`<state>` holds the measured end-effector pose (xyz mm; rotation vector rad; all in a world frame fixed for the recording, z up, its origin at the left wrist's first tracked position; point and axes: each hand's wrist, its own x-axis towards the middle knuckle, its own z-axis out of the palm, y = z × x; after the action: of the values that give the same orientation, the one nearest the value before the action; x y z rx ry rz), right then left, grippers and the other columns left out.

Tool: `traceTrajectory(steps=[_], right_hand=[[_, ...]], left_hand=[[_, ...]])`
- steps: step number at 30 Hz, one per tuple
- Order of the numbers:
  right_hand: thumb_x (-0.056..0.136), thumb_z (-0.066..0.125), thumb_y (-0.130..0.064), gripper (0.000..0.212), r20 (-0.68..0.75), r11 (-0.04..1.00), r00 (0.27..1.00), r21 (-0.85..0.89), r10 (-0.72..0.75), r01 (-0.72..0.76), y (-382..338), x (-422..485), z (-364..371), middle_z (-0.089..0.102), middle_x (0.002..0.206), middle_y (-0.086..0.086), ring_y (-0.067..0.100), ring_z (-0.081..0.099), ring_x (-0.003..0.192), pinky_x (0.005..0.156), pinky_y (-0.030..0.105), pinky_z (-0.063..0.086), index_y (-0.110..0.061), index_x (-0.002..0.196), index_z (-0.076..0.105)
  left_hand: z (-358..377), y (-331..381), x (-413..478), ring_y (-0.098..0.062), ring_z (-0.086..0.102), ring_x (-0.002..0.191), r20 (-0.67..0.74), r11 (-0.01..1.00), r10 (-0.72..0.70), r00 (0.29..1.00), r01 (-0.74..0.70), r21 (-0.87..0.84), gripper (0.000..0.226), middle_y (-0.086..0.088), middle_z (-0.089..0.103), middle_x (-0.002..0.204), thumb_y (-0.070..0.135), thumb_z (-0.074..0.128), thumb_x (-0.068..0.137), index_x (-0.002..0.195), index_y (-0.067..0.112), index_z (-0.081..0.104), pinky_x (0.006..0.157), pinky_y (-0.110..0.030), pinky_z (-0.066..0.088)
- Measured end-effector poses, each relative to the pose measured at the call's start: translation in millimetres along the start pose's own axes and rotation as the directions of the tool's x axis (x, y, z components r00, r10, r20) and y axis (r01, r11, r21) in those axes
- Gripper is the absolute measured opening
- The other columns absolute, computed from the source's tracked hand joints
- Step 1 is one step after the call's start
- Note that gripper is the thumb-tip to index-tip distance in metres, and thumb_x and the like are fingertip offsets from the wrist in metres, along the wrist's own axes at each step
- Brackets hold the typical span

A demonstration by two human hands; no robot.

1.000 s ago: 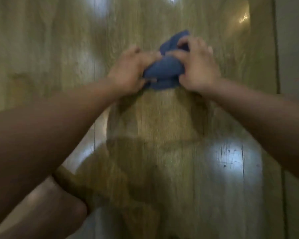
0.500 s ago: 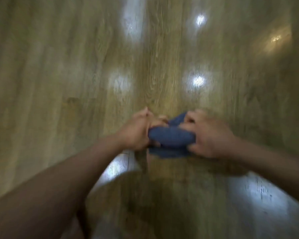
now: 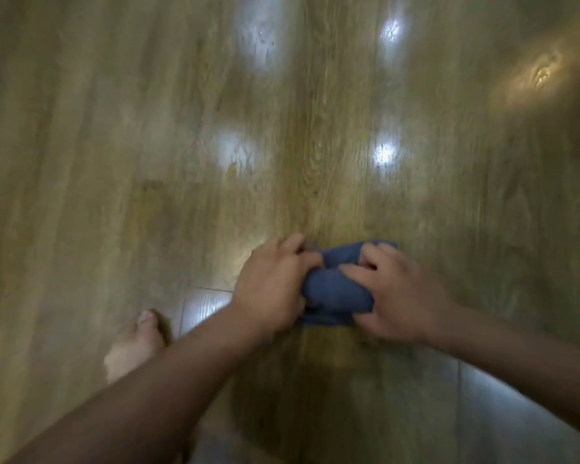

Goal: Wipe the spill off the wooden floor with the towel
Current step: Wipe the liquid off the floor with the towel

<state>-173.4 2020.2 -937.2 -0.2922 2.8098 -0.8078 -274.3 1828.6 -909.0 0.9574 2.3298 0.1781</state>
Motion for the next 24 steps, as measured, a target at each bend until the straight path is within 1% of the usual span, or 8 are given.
traceTrajectory(steps=[2,4,7,12,15,18,21,24], right_hand=[[0.071,0.066,-0.047,0.050,-0.001,0.995,0.998,-0.076,0.065,-0.065,27,46,-22,0.058,0.107,-0.001,0.026,0.060,0.097,0.074,0.043,0.056,-0.032,0.119,0.060],[0.072,0.069,-0.043,0.058,-0.121,0.971,0.978,-0.147,0.172,-0.189,50,99,-43,0.062,0.117,0.002,0.031,0.062,0.107,0.086,0.041,0.054,-0.036,0.128,0.059],[0.068,0.069,-0.033,0.045,-0.216,0.943,0.937,-0.134,0.273,-0.306,60,143,-71,0.064,0.099,0.006,0.036,0.063,0.098,0.076,0.040,0.053,-0.032,0.112,0.067],[0.067,0.069,-0.035,0.051,-0.086,0.970,0.979,-0.144,0.185,-0.196,28,77,-44,0.060,0.108,0.005,0.030,0.056,0.105,0.082,0.038,0.050,-0.033,0.118,0.068],[0.064,0.065,-0.037,0.048,-0.097,0.998,0.993,0.015,0.068,-0.066,-20,-16,11,0.055,0.094,0.005,0.029,0.051,0.087,0.067,0.043,0.051,-0.022,0.110,0.069],[0.067,0.060,-0.043,0.047,-0.017,0.994,0.995,-0.034,-0.102,0.101,-10,-36,16,0.057,0.087,0.006,0.028,0.054,0.079,0.059,0.034,0.049,-0.016,0.104,0.070],[0.066,0.054,-0.049,0.055,0.021,0.974,0.987,-0.164,-0.157,0.158,33,6,-22,0.059,0.089,0.009,0.030,0.059,0.079,0.062,0.027,0.034,-0.016,0.105,0.071],[0.065,0.043,-0.058,0.072,-0.146,0.958,0.989,-0.285,-0.027,-0.016,68,34,-51,0.057,0.104,0.012,0.035,0.059,0.091,0.073,0.036,0.041,-0.020,0.122,0.066]], left_hand=[[-21,-16,48,-0.028,0.060,0.096,-0.067,0.994,-0.068,0.995,0.062,-0.086,0.042,-0.004,0.060,0.104,0.032,0.077,0.059,0.100,0.028,0.065,0.083,-0.044,0.053],[-48,-24,93,-0.030,0.059,0.105,-0.179,0.990,-0.141,0.974,0.141,-0.011,0.048,-0.008,0.059,0.111,0.033,0.077,0.069,0.114,0.024,0.065,0.088,-0.043,0.051],[-83,-25,132,-0.030,0.063,0.103,-0.222,0.992,-0.118,0.968,0.126,0.025,0.045,-0.005,0.064,0.103,0.032,0.082,0.073,0.114,0.020,0.066,0.075,-0.034,0.045],[-50,-27,41,-0.026,0.060,0.102,0.041,0.994,0.069,0.997,-0.065,-0.083,0.069,-0.001,0.062,0.109,0.042,0.090,0.058,0.117,0.022,0.060,0.080,-0.032,0.044],[-5,-15,-20,-0.027,0.059,0.100,0.167,0.969,0.230,0.959,-0.241,0.046,0.066,-0.001,0.056,0.114,0.047,0.082,0.066,0.122,0.028,0.052,0.080,-0.036,0.048],[-2,-5,-12,-0.026,0.057,0.099,0.306,0.939,0.248,0.919,-0.306,0.157,0.060,0.002,0.050,0.110,0.046,0.074,0.076,0.127,0.033,0.045,0.079,-0.037,0.047],[-24,5,25,-0.029,0.059,0.107,0.256,0.956,0.163,0.953,-0.216,0.198,0.061,0.000,0.054,0.120,0.041,0.076,0.078,0.130,0.033,0.043,0.087,-0.040,0.049],[-46,24,71,-0.032,0.057,0.116,0.080,0.960,0.077,0.994,-0.096,0.265,0.066,-0.005,0.056,0.131,0.037,0.076,0.082,0.139,0.028,0.043,0.093,-0.039,0.044]])
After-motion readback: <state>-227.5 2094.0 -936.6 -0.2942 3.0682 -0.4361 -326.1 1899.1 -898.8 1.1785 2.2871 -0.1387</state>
